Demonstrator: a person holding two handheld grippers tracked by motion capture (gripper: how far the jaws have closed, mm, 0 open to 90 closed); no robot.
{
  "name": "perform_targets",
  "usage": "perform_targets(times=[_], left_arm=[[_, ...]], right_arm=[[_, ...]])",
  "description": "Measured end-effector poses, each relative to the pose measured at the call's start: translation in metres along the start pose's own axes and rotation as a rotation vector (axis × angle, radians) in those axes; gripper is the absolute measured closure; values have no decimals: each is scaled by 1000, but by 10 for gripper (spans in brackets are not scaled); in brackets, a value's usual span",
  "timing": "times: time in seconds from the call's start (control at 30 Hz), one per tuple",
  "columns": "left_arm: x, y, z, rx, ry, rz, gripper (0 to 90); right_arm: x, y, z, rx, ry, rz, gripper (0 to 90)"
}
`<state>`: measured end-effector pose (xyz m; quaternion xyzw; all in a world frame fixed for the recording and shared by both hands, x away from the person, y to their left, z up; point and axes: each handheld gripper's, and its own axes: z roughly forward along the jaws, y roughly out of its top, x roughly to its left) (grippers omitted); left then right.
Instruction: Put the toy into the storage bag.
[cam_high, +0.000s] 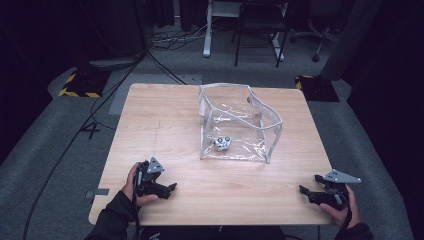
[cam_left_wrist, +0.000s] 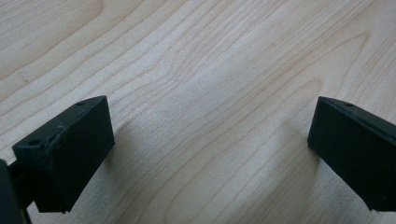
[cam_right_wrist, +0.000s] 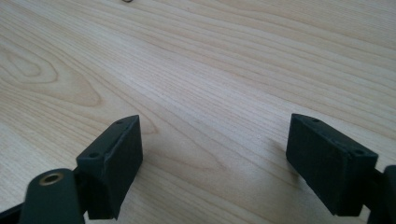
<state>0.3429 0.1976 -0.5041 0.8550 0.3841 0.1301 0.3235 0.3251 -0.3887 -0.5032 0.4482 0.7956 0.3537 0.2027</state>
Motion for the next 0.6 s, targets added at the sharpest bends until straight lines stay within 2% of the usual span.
perform_targets(times=[0.2, 0.23, 0.6], left_arm=[[1, 1, 0, -4, 10, 7, 5], [0, 1, 1, -6, -2, -5, 4], [1, 1, 1, 1, -6, -3, 3]], right_arm=[[0, 0, 0, 0, 1, -1, 191], [0, 0, 0, 0, 1, -1, 191], [0, 0, 0, 0, 1, -1, 191]])
